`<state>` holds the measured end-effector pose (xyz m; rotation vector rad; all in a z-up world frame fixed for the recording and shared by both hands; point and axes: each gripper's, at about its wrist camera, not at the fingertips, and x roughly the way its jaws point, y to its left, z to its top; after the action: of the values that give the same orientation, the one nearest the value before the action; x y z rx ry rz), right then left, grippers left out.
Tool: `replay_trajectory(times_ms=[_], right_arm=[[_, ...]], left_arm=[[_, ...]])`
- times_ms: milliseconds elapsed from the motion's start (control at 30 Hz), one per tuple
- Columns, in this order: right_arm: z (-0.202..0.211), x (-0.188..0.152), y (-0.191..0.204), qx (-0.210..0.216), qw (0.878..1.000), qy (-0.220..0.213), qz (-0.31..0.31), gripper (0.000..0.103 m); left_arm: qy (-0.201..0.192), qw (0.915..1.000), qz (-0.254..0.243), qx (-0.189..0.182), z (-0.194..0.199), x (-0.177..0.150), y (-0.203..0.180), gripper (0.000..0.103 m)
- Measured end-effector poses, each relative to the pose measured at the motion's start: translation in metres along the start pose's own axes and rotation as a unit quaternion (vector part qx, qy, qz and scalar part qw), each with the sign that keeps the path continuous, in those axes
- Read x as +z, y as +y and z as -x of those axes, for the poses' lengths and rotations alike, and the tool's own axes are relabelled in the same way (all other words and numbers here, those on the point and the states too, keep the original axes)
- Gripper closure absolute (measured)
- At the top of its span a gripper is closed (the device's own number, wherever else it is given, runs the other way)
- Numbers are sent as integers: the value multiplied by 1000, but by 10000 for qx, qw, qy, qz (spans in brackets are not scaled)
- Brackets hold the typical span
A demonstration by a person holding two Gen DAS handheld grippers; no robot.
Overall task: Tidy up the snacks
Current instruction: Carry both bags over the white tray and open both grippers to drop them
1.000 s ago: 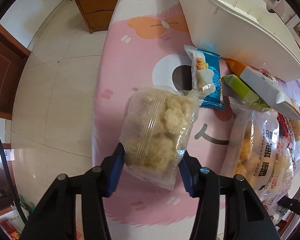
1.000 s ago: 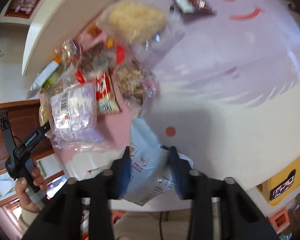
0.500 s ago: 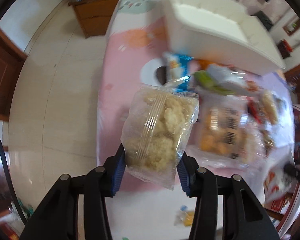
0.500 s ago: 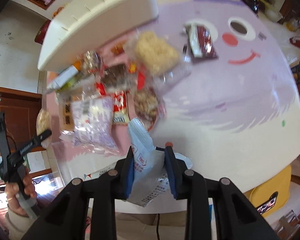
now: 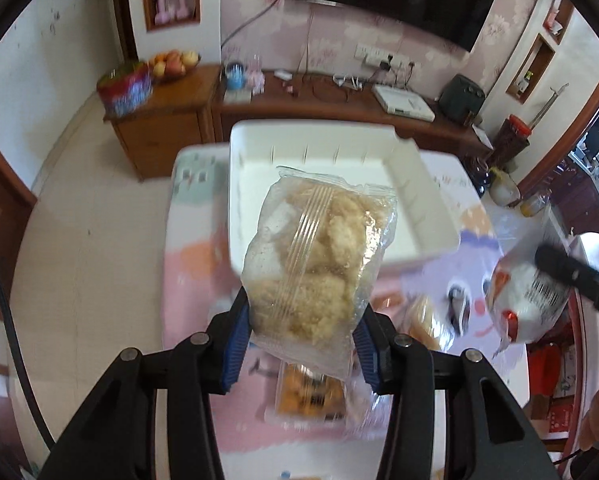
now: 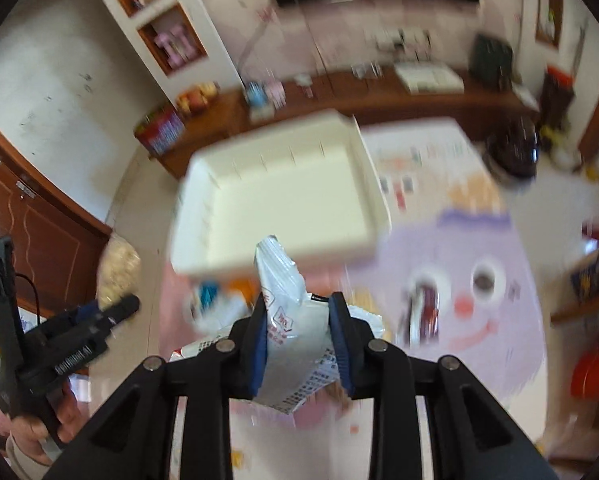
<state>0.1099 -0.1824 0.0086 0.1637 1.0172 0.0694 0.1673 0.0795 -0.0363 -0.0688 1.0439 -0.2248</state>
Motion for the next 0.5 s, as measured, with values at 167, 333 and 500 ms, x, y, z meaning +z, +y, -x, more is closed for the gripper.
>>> replay_trajectory(times_ms=[167, 333, 500], right_arm=[[5, 48, 12, -139, 9972, -664, 318, 75], [-14, 87, 11, -276, 9949, -907, 357, 74], [-51, 114, 6, -512, 9939, -916, 338, 74]], left_arm=[[-207, 9998, 43, 56, -1, 37, -14, 57], [-398, 9986, 208, 263, -15, 68, -16, 57], [-367, 9976, 406, 427, -41, 86, -12, 57]])
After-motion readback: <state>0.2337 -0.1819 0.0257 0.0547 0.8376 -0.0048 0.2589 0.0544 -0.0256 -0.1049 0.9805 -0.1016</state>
